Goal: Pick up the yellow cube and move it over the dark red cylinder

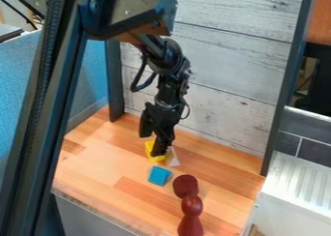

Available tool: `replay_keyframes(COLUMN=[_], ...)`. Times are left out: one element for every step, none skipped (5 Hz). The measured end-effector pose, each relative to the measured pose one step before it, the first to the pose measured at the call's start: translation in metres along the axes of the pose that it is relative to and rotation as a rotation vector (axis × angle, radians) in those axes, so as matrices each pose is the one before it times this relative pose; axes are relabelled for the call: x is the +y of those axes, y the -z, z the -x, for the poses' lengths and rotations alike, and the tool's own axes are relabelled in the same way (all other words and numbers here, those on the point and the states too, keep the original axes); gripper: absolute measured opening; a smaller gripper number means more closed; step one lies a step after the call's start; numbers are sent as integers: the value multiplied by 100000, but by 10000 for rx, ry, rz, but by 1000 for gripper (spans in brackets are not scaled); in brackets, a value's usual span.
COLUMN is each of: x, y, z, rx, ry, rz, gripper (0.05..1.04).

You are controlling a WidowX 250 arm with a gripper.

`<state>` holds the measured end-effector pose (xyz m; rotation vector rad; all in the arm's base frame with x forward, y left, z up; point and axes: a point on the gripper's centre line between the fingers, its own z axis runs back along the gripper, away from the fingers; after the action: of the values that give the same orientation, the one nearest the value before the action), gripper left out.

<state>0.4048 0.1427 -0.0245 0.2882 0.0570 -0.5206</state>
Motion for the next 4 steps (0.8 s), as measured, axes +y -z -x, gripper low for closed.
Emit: replay_keyframes(x=[-22,-161,-527,-1315], y=[297,-122,181,-1075], z=[-192,-86,252,843], rx=[59,-46,-101,-223], ry=[-251,-11,14,-5], rz=[113,138,52,364], gripper=[676,546,546,546])
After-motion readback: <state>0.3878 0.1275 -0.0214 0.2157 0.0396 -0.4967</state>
